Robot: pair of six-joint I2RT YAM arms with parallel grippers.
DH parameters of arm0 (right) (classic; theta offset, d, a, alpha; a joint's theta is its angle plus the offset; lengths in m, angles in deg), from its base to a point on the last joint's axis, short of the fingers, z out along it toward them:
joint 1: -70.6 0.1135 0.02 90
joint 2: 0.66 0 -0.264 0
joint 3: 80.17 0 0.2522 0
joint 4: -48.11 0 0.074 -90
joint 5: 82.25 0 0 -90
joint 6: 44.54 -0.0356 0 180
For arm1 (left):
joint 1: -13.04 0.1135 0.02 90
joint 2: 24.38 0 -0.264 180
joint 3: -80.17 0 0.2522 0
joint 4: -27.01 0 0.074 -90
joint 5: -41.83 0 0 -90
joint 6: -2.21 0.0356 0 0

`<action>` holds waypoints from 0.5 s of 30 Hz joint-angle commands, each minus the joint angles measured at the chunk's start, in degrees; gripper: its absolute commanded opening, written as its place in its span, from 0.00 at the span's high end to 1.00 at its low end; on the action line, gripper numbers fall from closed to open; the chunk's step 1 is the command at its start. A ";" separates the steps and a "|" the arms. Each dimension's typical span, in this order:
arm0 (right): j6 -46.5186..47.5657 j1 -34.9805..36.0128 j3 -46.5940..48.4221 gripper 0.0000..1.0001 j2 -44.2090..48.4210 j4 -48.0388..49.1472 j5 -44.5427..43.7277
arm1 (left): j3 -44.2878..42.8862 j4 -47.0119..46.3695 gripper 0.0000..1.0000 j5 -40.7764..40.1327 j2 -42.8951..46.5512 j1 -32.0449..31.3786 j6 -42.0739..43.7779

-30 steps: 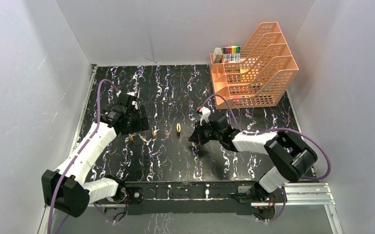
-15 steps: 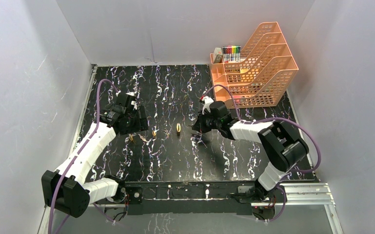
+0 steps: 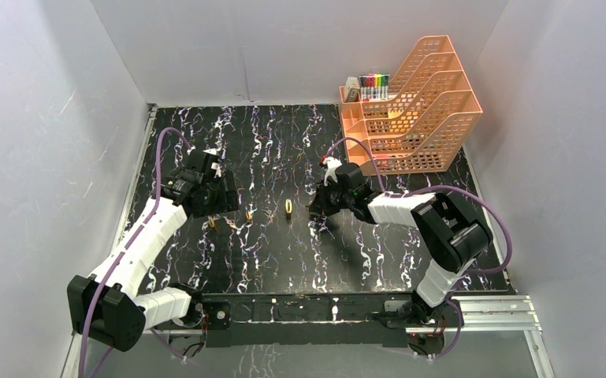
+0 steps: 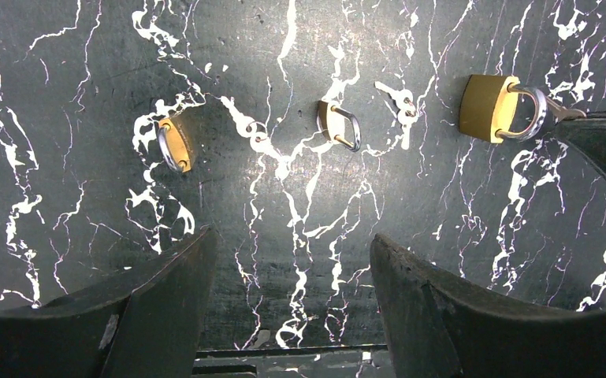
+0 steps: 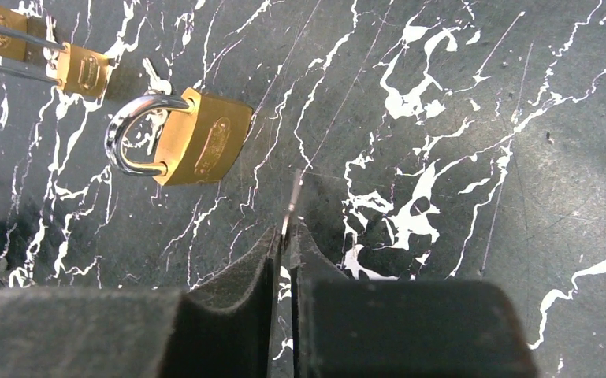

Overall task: Lock with the key
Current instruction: Place the key at the center of the board.

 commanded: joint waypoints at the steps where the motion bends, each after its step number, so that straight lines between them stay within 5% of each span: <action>1: 0.74 -0.11 1.88 0.77 -0.53 0.35 -0.45 | -0.03 0.42 0.30 0.65 1.13 0.41 0.51; 15: 2.19 -0.84 0.43 0.45 6.64 -2.70 -2.95 | -0.14 -4.04 0.30 4.76 -0.57 0.33 -0.93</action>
